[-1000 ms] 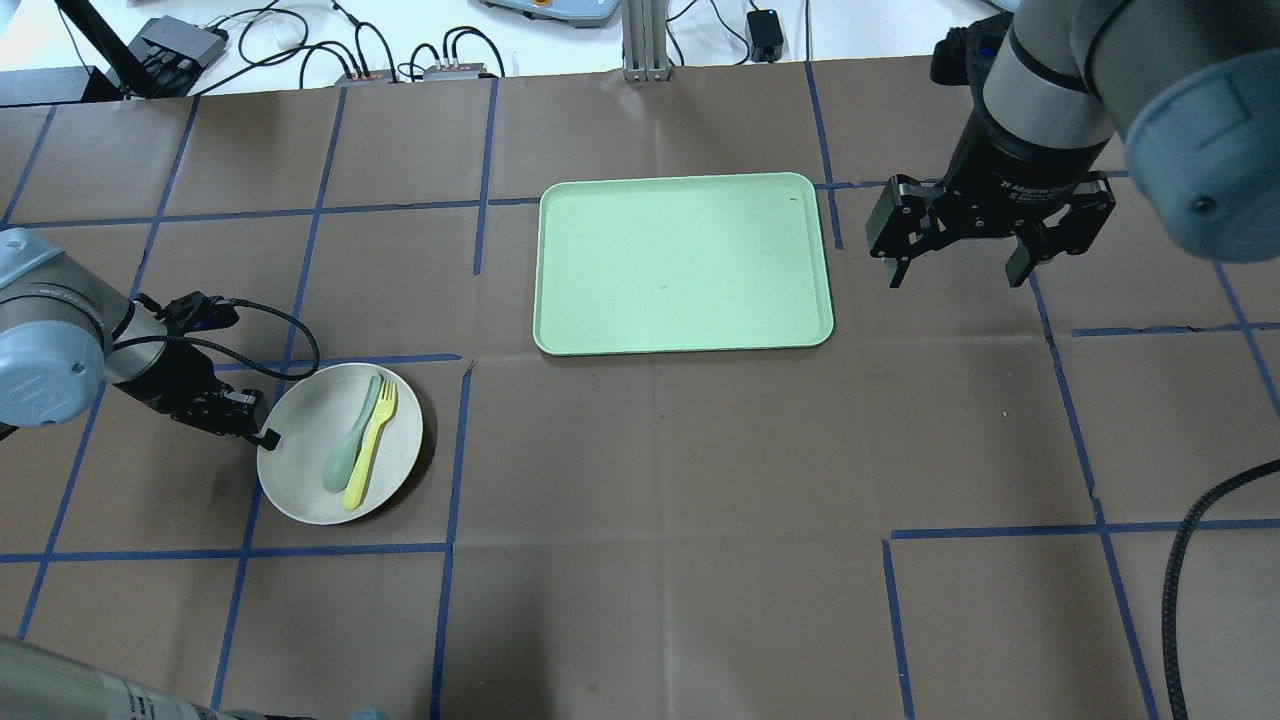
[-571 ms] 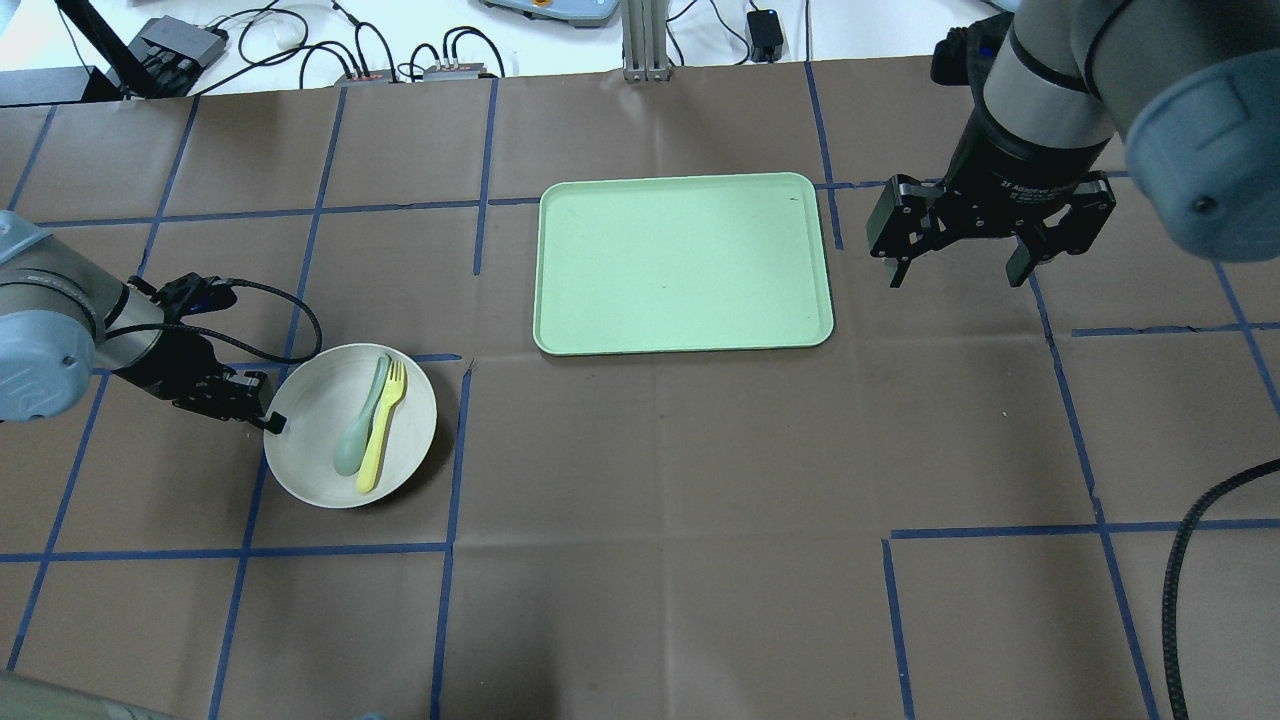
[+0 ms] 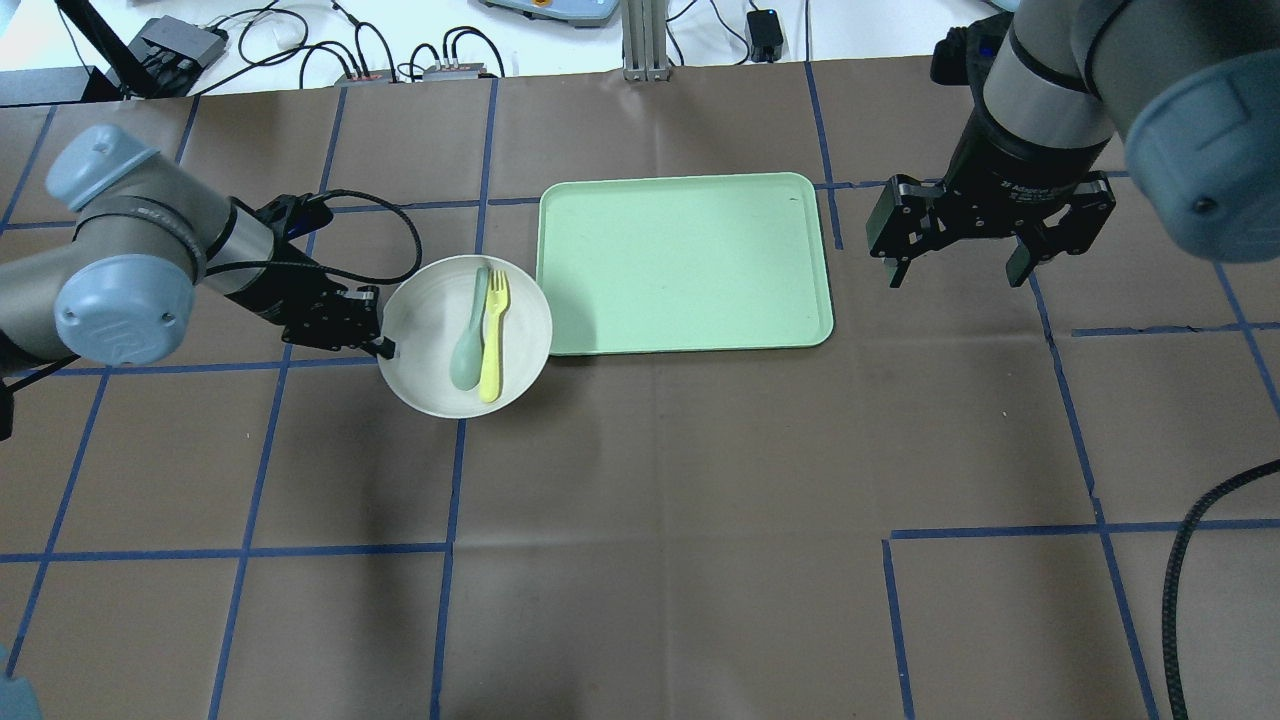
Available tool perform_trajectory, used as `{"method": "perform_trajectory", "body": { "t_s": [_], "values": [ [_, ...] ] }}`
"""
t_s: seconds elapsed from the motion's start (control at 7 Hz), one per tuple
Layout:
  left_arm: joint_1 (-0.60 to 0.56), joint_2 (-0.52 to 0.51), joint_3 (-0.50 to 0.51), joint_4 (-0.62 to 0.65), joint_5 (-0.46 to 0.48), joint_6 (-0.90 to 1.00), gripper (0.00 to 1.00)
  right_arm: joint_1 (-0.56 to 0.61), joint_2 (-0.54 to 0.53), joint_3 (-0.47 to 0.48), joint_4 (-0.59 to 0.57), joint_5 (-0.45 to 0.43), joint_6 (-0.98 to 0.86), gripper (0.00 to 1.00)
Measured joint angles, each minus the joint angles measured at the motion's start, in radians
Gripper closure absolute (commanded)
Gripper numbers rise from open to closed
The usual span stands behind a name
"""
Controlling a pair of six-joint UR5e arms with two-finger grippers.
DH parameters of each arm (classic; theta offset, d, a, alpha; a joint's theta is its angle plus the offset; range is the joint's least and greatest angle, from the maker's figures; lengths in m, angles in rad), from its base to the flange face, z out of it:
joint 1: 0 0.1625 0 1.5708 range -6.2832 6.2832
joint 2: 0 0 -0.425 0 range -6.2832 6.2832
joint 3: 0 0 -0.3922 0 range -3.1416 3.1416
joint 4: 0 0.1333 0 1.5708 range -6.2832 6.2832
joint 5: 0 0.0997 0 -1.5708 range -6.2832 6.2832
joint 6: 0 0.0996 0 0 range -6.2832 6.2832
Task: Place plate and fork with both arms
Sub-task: 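Slide the white plate with the left gripper onto the mint-green tray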
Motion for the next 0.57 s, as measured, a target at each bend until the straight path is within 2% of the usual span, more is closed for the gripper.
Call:
{"method": "perform_trajectory", "body": {
  "t_s": [0.29, 0.57],
  "values": [
    [-0.147, -0.109, 0.067, 0.145, -0.026, -0.23, 1.0, 0.0, 0.0, 0.0, 0.0, 0.0, 0.0, 0.0],
    [-0.256, -0.236, 0.186, 0.198, -0.025, -0.383, 1.0, 0.0, 0.0, 0.0, 0.0, -0.001, 0.0, 0.0]
  ]
}}
